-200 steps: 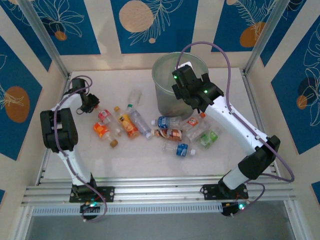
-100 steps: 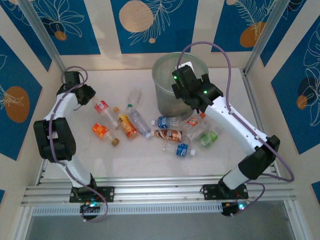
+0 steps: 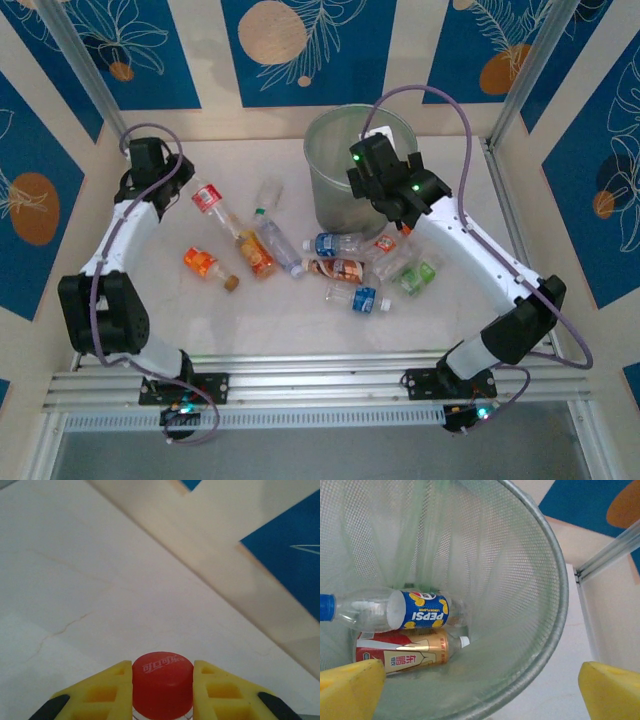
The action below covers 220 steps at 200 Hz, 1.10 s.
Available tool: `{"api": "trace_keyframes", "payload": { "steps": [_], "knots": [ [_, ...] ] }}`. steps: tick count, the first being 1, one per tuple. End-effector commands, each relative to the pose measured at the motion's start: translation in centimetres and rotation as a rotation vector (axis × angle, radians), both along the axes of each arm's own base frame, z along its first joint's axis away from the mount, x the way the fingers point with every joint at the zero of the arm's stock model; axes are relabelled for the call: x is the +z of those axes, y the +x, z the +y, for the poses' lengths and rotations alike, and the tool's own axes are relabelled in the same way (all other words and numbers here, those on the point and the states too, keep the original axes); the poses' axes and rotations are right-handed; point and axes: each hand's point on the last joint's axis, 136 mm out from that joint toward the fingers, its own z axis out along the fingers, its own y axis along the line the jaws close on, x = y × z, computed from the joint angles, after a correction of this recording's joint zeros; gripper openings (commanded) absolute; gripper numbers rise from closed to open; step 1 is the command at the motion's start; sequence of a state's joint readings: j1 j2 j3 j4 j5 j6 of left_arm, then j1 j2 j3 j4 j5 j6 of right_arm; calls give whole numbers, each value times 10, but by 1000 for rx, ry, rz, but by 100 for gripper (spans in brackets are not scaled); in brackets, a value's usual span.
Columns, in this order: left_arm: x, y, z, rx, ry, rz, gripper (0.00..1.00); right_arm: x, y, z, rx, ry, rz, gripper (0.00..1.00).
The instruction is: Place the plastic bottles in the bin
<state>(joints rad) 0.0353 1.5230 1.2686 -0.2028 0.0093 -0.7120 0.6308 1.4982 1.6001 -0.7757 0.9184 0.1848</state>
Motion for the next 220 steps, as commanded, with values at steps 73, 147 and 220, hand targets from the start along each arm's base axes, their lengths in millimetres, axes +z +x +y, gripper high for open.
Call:
{"api": "trace_keyframes", "payload": {
  "steps": [73, 147, 220],
  "knots": [
    [186, -15, -96, -167, 155, -454, 11, 13, -38, -67, -157, 381, -80, 99],
    [322, -21, -225, -431, 207, -830, 11, 22, -55, -75, -104, 443, -135, 99],
    [320, 24, -336, -638, 249, -1007, 10, 28, -75, -77, -76, 502, -161, 99]
  ]
}}
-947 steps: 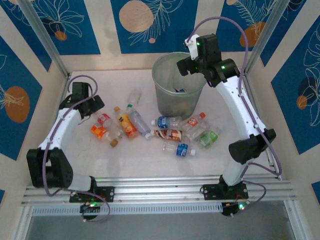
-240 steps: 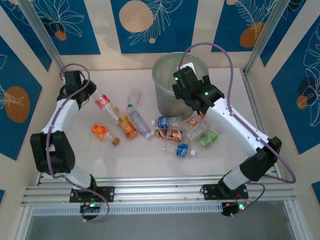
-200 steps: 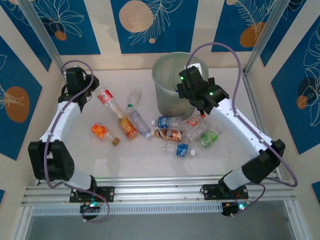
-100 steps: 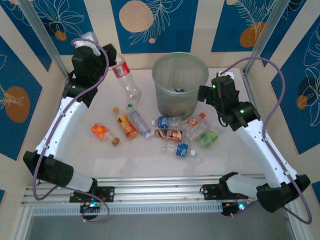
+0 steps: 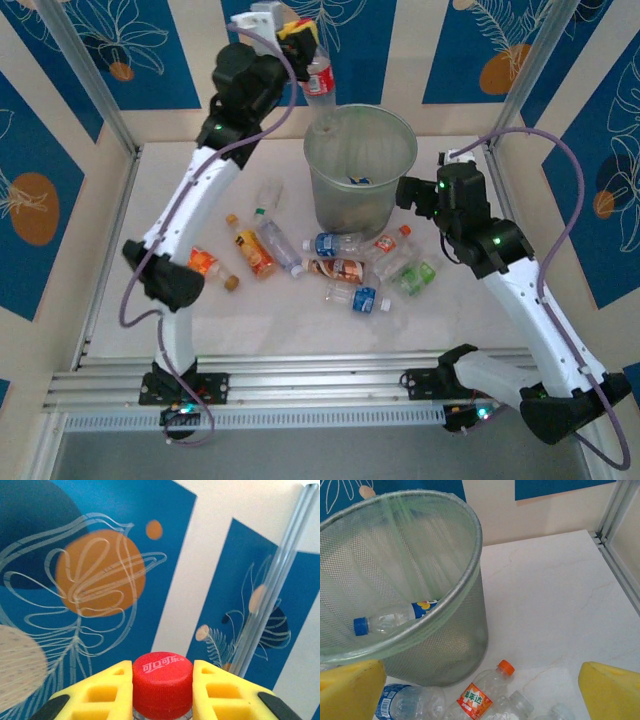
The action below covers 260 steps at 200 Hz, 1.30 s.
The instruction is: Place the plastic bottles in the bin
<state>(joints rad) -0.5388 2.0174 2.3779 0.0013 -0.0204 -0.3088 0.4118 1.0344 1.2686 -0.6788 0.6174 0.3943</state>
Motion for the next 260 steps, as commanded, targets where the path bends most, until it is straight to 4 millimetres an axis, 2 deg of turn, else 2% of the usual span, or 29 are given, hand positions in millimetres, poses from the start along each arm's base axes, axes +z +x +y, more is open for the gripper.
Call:
{"api": "trace_keyframes", "payload": {
  "steps": [1, 27, 55, 79, 108, 140, 215, 237, 260],
  "knots": [
    [3, 0, -29, -70, 55, -104, 10, 9, -8, -1, 4, 53, -44, 99],
    [-34, 18, -57, -102, 120, -91, 9, 14, -18, -4, 13, 63, -74, 99],
    [-68, 24, -87, -117, 234, -127, 7, 16, -23, -3, 36, 64, -84, 99],
    [-84, 25, -105, -132, 274, -158, 6, 12, -23, -1, 47, 60, -74, 99],
    [-103, 32, -114, -115, 314, -163, 5, 8, -23, -2, 48, 54, -65, 99],
    [-128, 38, -115, -76, 322, -158, 3, 5, -23, -1, 54, 42, -64, 99],
    [-160, 41, -94, 35, 305, -130, 3, 5, -24, 2, 77, 44, -66, 99],
    [-171, 44, -93, 43, 297, -101, 12, 4, -24, 3, 85, 45, -66, 99],
    [-181, 49, -92, 52, 290, -70, 15, 3, -23, 3, 81, 45, -60, 99]
  ]
}}
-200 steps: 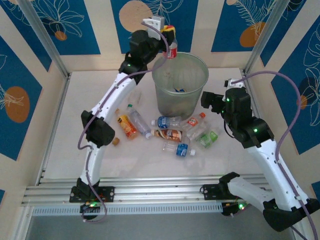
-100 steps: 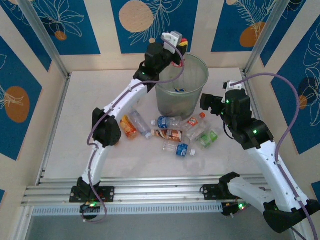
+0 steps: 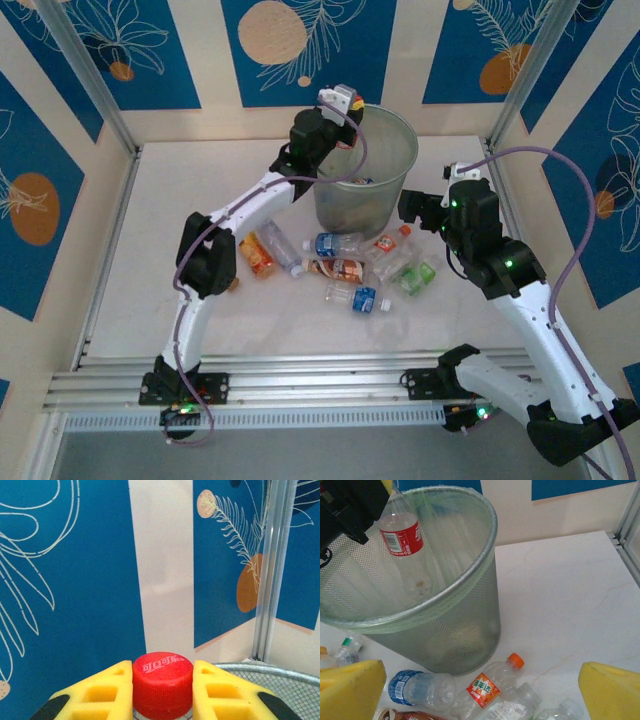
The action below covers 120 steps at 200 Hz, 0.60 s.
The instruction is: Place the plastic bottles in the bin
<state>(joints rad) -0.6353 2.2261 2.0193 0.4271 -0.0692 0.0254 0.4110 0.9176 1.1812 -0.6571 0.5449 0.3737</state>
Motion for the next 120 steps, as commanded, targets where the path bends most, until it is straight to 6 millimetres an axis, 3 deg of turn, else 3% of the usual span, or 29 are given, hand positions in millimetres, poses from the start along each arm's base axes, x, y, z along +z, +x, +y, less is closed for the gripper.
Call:
{"api": "trace_keyframes", "payload": {
  "steps": [1, 13, 46, 67, 83, 120],
  "knots": [
    [16, -4, 5, 28, -56, -20, 15, 5, -1, 0, 8, 11, -26, 99],
    [13, -4, 5, 27, -58, -9, 22, 5, -1, 0, 7, 9, -26, 99],
    [11, -7, 6, 18, -60, 4, 26, 6, -1, -3, -9, 5, -28, 99],
    [13, -10, 9, 28, -45, 0, 12, 5, -1, -4, -17, 6, -26, 99],
    [18, -10, 14, 63, -17, 7, 6, 5, 0, -5, -21, 7, -26, 99],
    [31, -13, 26, 156, 55, 12, 4, 5, 0, -5, -26, 16, -28, 99]
  ]
}}
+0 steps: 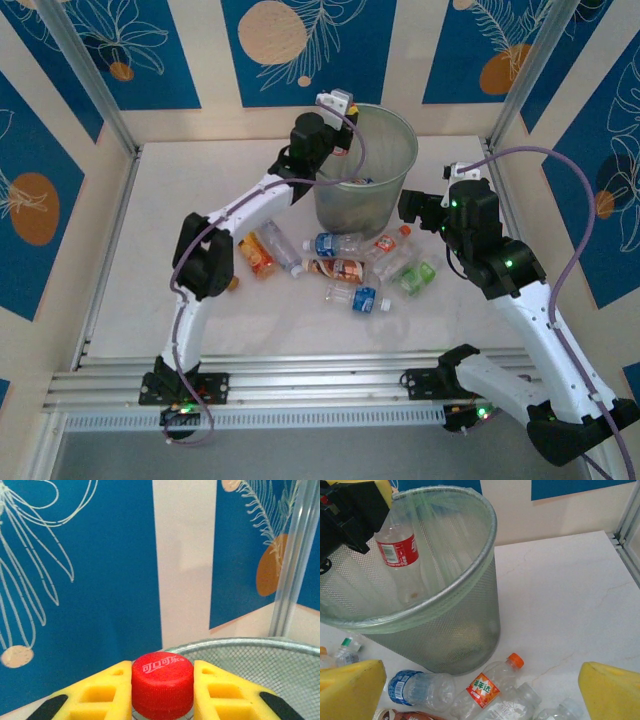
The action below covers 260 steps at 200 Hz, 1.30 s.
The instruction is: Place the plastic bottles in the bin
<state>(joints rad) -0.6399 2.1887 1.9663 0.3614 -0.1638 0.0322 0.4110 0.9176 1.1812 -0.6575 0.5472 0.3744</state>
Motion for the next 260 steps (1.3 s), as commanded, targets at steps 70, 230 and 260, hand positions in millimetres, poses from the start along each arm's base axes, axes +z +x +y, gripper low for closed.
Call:
{"api": "trace_keyframes", "payload": {
  "steps": [70, 230, 260],
  "knots": [
    [17, -7, 20, 154, 30, 41, 4, 5, 1, -5, -22, 4, -27, 99],
    [59, -26, 21, 96, -93, 0, 66, 5, 1, -7, -31, -1, -28, 99],
    [74, -34, 22, 74, -104, -13, 65, 6, 1, -5, -25, 8, -28, 99]
  ]
}}
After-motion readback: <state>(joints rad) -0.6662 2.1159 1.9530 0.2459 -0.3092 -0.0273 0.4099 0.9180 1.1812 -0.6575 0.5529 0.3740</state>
